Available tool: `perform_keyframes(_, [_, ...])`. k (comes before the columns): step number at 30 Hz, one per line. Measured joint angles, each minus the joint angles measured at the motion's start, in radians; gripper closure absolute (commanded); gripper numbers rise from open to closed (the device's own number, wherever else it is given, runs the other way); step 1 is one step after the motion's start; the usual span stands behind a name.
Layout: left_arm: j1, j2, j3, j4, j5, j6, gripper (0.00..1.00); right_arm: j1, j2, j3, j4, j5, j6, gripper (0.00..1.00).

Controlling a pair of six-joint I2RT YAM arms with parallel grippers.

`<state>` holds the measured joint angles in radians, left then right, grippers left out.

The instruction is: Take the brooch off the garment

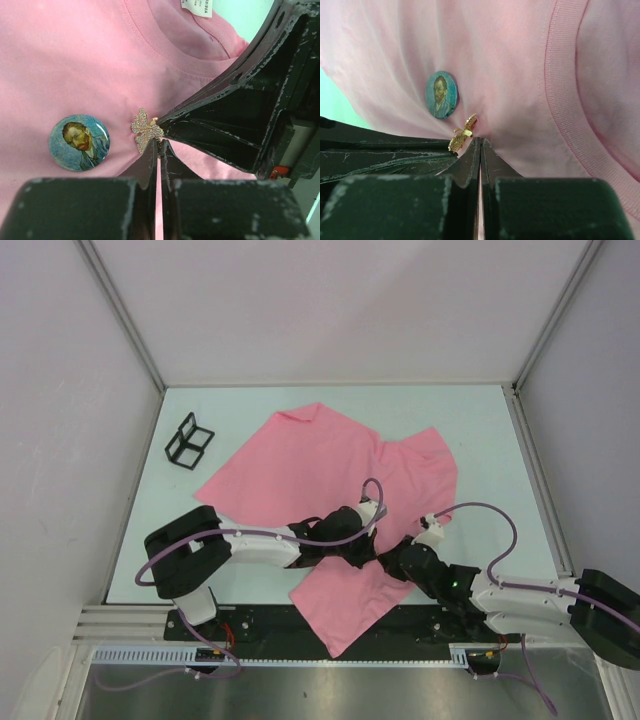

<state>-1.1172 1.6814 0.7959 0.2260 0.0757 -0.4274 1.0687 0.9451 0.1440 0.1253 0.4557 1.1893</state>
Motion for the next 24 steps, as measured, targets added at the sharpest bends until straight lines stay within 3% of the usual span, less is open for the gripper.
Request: perform_keyframes(24, [0.012,0.000,-0.038,0.072,0.024,-0.035,1.00,0.017,0.037,-0.005,0.041,0.032,0.041,1.00])
